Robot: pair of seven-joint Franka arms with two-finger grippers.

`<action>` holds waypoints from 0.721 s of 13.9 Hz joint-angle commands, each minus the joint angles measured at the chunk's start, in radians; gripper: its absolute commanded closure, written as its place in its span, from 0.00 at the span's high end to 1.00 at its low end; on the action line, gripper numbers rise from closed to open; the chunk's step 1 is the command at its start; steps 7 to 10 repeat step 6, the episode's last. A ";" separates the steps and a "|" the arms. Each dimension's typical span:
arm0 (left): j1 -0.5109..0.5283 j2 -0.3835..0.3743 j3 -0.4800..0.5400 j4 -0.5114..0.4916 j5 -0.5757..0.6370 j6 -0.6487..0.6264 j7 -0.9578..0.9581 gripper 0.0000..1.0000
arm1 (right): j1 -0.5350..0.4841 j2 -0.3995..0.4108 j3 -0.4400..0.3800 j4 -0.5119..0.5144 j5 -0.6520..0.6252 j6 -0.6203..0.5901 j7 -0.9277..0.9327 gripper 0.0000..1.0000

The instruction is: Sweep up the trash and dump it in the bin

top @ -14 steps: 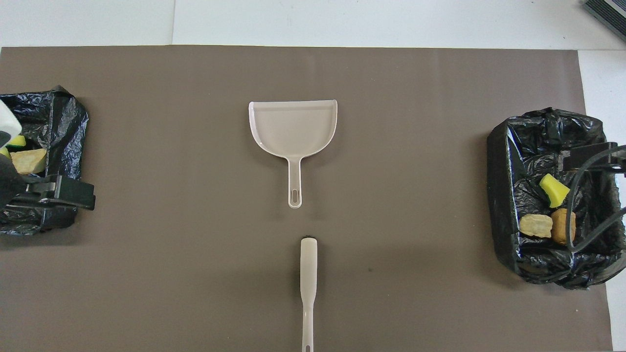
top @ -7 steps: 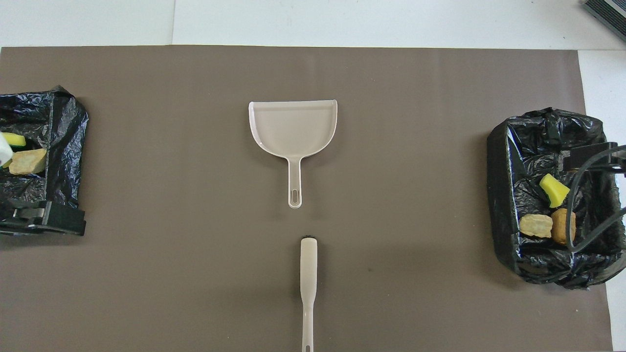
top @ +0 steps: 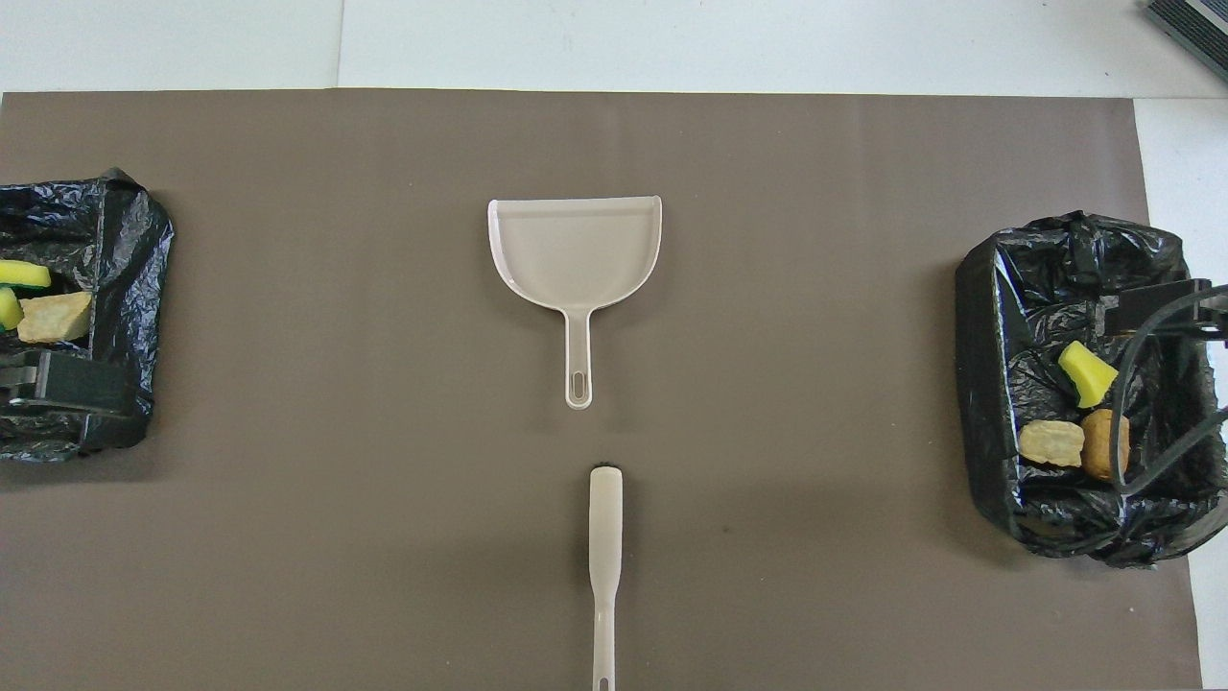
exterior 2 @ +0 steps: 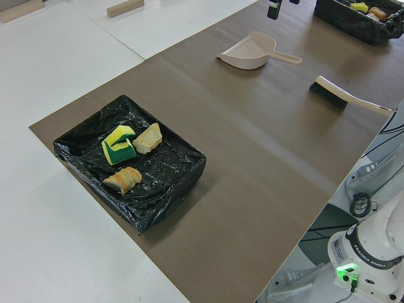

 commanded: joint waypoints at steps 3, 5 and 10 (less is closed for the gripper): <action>0.031 0.091 -0.005 0.135 -0.004 -0.055 0.010 1.00 | -0.007 -0.009 0.003 -0.010 0.015 -0.007 -0.005 1.00; 0.031 0.085 -0.007 0.134 0.002 -0.057 0.010 1.00 | -0.007 -0.009 0.003 -0.008 0.015 -0.007 -0.005 1.00; 0.031 0.082 -0.008 0.134 0.003 -0.049 0.008 1.00 | -0.007 -0.009 0.003 -0.008 0.015 -0.007 -0.005 1.00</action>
